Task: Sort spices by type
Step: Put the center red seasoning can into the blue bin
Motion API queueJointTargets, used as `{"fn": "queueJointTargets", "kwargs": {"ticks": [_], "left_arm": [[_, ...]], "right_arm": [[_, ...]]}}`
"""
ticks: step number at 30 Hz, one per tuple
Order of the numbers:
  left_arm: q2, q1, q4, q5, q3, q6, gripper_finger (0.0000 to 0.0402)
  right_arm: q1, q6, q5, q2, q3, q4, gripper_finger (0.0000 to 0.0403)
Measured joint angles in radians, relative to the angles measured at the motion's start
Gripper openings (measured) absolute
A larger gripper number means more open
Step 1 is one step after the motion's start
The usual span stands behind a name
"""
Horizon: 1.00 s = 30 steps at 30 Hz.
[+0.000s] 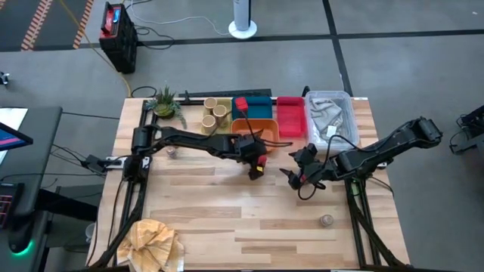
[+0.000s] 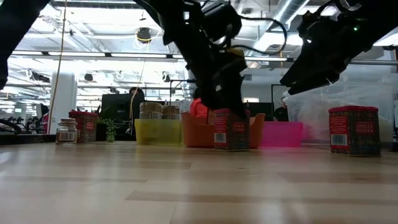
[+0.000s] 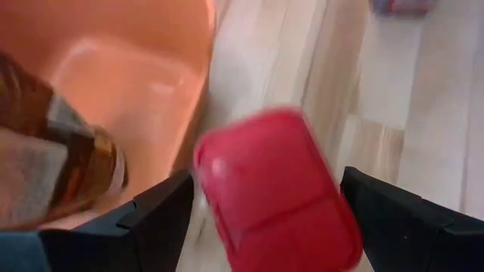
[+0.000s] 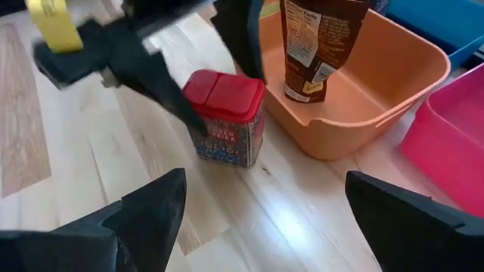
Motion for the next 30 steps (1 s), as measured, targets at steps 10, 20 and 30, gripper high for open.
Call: {"fn": "queueJointTargets", "kwargs": {"ticks": [10, 20, 30], "left_arm": [[0.029, -0.001, -0.007, -0.021, 0.006, 0.093, 0.0312], [0.021, 0.004, -0.028, -0.002, 0.008, 0.176, 0.0199], [-0.01, 0.003, -0.306, 0.005, 0.284, 0.281, 0.0199]], "right_arm": [[0.001, 0.0, 0.0, 0.0, 0.0, -0.002, 0.0385], [0.0, 0.0, 0.0, 0.0, 0.0, -0.003, 0.0385], [0.0, 0.0, 0.0, 0.0, 0.0, -0.005, 0.0385]]}}
